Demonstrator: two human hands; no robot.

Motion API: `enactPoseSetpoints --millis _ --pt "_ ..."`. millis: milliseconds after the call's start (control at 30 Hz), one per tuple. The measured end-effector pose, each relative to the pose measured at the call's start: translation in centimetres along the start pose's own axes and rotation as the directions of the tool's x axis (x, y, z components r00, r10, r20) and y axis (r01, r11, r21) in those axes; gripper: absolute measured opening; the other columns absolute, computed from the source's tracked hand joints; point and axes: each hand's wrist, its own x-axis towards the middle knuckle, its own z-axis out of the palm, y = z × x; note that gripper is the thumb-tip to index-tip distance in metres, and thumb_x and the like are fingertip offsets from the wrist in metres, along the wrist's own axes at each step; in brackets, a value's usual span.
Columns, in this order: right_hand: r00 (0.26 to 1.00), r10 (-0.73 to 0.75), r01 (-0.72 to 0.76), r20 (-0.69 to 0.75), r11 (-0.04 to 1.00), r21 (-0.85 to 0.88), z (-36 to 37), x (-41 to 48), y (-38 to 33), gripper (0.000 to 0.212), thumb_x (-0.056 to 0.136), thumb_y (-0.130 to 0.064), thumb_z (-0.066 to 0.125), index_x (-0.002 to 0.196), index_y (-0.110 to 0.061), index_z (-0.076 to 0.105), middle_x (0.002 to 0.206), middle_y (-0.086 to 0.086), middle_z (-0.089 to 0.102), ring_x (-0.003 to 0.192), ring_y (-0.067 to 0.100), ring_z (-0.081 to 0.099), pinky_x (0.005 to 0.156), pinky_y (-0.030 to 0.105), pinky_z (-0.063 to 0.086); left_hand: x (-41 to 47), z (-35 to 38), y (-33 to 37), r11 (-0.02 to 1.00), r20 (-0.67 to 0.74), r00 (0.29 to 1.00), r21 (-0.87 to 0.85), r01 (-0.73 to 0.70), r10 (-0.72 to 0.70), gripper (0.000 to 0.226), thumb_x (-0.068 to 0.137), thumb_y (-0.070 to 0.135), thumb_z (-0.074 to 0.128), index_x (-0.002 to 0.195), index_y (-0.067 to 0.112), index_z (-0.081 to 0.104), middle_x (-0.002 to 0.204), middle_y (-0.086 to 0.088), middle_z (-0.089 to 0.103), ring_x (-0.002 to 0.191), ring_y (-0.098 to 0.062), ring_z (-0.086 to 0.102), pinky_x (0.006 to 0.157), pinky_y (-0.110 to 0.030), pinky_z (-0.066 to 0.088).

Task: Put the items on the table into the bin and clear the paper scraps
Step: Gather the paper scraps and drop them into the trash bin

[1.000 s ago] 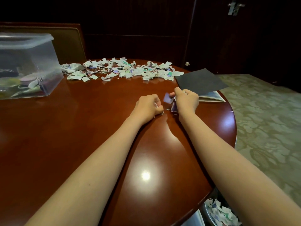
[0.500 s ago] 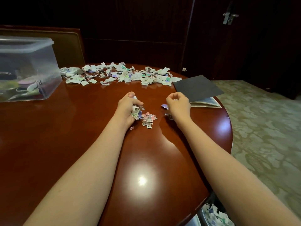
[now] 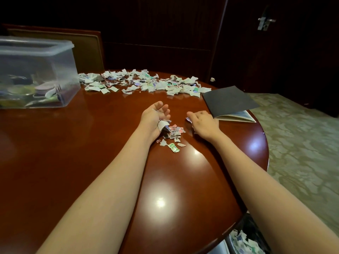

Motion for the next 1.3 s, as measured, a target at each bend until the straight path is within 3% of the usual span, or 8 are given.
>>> enactPoseSetpoints --millis 233,567,700,833,967,1067,1167,1300 --pt "0.985 -0.105 0.126 0.134 0.979 -0.159 0.8 -1.4 -0.8 0.085 0.075 -0.078 0.040 0.142 -0.026 0.034 0.151 0.005 0.028 0.138 0.027 0.024 0.110 0.047 0.016 -0.3 0.5 -0.1 0.993 -0.110 0.989 0.071 -0.091 0.099 0.030 0.101 0.003 0.028 0.080 0.018 0.044 0.079 -0.002 0.044 0.051 -0.007 0.030 0.040 -0.015 0.031" --pt "0.965 -0.260 0.261 0.018 0.959 -0.108 1.2 -1.5 -1.5 0.029 0.097 -0.032 0.042 0.114 -0.010 0.054 0.116 0.010 0.052 0.103 0.028 0.054 0.085 0.035 0.042 -1.0 0.6 0.3 0.921 -0.162 0.963 0.362 -0.145 0.215 0.034 0.103 0.021 0.027 0.078 0.022 0.051 0.069 0.000 0.040 0.050 -0.007 0.030 0.042 -0.016 0.029" --pt "0.973 -0.221 0.206 -0.059 0.959 -0.197 1.3 -1.5 -1.8 0.031 0.098 -0.028 0.038 0.106 -0.005 0.057 0.109 0.015 0.061 0.098 0.035 0.057 0.075 0.036 0.041 -2.9 0.4 0.4 0.395 0.120 0.879 0.859 -0.325 0.461 0.033 0.101 0.030 0.031 0.078 0.016 0.049 0.068 0.006 0.045 0.062 -0.004 0.039 0.055 -0.024 0.030" --pt "0.978 -0.174 0.162 -0.115 0.981 -0.106 0.9 -1.9 -1.6 0.035 0.098 -0.030 0.036 0.093 -0.006 0.061 0.102 0.019 0.064 0.095 0.038 0.057 0.072 0.034 0.038 -4.7 -0.1 -0.2 0.023 0.371 0.839 0.910 -0.413 0.398 0.033 0.093 0.051 0.042 0.086 0.019 0.046 0.087 0.004 0.053 0.081 -0.014 0.048 0.067 -0.028 0.033" --pt "0.961 0.015 0.063 -0.275 0.960 0.274 0.1 -1.8 -1.2 0.042 0.096 -0.024 0.038 0.056 -0.014 0.045 0.069 0.010 0.056 0.072 0.027 0.051 0.066 0.031 0.032 -4.8 -0.8 -2.0 -0.354 0.373 0.900 0.892 -0.282 0.223 0.064 0.083 0.068 0.041 0.121 0.017 0.044 0.116 -0.009 0.052 0.105 -0.026 0.051 0.078 -0.035 0.042" --pt "0.924 0.291 -0.084 -0.249 0.788 0.610 -0.9 -1.2 -0.8 0.044 0.093 -0.018 0.041 0.049 -0.015 0.039 0.055 0.002 0.040 0.058 0.019 0.038 0.061 0.030 0.028 -4.9 -0.3 -2.2 -0.412 0.375 0.902 0.872 -0.265 0.213 0.050 0.093 0.054 0.036 0.118 0.015 0.055 0.115 -0.012 0.059 0.109 -0.032 0.055 0.081 -0.035 0.044" --pt "0.844 0.536 -0.208 -0.022 0.365 0.908 -1.6 -1.1 -0.8 0.033 0.089 -0.019 0.045 0.056 -0.014 0.045 0.058 0.001 0.046 0.055 0.015 0.042 0.054 0.029 0.033 -5.6 0.5 -2.0 -0.390 0.402 0.889 0.872 -0.297 0.220 0.037 0.097 0.037 0.037 0.078 0.012 0.057 0.090 -0.013 0.060 0.096 -0.037 0.059 0.070 -0.031 0.039" --pt "0.861 0.471 -0.176 0.191 -0.076 0.981 -1.8 -1.9 -0.7 0.031 0.090 -0.014 0.044 0.060 -0.015 0.039 0.044 -0.005 0.033 0.034 0.006 0.025 0.037 0.015 0.019 -6.0 0.6 -1.8 -0.256 0.374 0.894 0.915 -0.312 0.247 0.026 0.092 0.017 0.044 0.068 0.012 0.053 0.085 -0.017 0.058 0.092 -0.039 0.057 0.072 -0.034 0.044"
